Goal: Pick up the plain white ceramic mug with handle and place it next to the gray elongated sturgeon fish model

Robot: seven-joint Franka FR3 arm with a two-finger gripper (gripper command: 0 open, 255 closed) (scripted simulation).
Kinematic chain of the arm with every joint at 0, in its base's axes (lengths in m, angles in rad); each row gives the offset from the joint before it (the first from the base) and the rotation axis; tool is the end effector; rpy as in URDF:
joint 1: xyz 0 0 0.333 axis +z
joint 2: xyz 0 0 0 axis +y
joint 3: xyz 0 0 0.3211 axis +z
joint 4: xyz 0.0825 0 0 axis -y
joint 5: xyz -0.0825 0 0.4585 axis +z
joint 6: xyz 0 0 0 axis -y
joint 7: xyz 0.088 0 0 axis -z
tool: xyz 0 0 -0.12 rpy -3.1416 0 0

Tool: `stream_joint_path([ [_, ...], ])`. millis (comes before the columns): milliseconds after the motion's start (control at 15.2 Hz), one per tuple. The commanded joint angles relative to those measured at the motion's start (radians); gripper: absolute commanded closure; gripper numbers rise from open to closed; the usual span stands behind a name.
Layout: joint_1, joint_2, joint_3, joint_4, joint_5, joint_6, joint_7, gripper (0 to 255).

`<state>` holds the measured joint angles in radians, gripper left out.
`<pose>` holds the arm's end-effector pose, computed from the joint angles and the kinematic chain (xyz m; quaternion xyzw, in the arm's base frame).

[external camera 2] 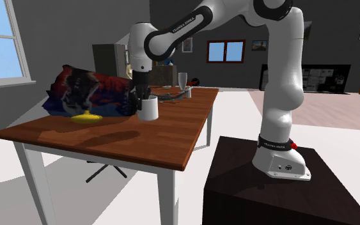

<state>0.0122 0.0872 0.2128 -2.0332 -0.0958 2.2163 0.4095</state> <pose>0.6283 0.1384 0.3669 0.9961 -0.0660 0.0561 0.0136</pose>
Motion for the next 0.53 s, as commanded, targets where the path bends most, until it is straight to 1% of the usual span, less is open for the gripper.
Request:
stream_joint_path([
  [0,-0.001,-0.012,0.0,0.017,0.005,-0.028,-0.006,255],
  [462,-0.002,-0.042,0.0,0.077,0.017,-0.117,-0.018,255],
])
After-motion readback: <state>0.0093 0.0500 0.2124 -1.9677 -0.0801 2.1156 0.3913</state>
